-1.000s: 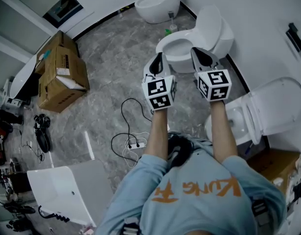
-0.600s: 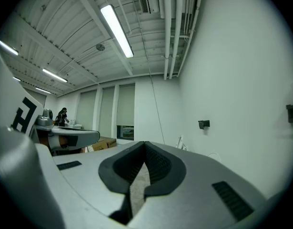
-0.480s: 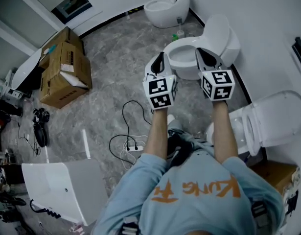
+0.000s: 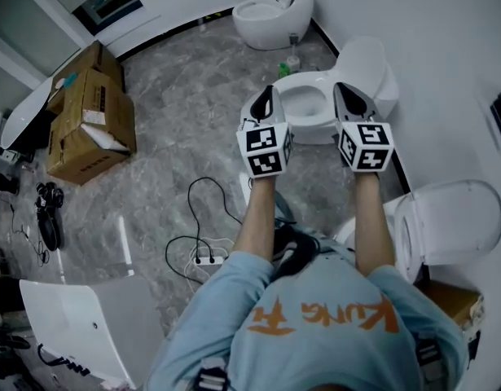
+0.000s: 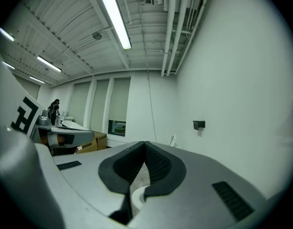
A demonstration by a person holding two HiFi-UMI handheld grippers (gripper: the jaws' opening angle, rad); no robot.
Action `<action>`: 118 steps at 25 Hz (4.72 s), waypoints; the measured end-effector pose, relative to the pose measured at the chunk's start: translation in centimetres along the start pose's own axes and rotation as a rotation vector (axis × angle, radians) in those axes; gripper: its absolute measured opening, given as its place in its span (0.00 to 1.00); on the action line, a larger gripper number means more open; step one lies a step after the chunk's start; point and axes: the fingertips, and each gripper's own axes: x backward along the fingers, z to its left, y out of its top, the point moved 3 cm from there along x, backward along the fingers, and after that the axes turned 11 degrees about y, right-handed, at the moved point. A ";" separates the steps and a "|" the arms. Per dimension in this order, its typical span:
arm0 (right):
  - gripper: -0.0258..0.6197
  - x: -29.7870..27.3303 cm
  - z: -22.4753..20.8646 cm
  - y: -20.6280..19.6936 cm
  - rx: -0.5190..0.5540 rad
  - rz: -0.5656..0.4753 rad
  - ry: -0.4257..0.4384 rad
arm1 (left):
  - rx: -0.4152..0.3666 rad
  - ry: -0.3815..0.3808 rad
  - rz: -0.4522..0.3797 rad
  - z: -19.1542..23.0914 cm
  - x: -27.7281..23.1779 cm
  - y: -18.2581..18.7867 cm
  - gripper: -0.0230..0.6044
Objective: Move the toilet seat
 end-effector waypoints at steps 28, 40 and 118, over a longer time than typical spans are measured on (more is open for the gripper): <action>0.04 -38.1 -7.6 -8.7 -0.169 0.223 -0.023 | 0.027 -0.028 0.347 17.7 -35.0 -11.2 0.04; 0.04 -35.3 -17.4 -11.5 -0.217 0.357 -0.198 | 0.051 -0.233 0.528 8.1 -41.4 -16.6 0.04; 0.59 -39.2 -2.4 -64.9 0.037 1.239 1.040 | -1.521 -1.533 0.972 9.0 -37.9 -63.4 0.62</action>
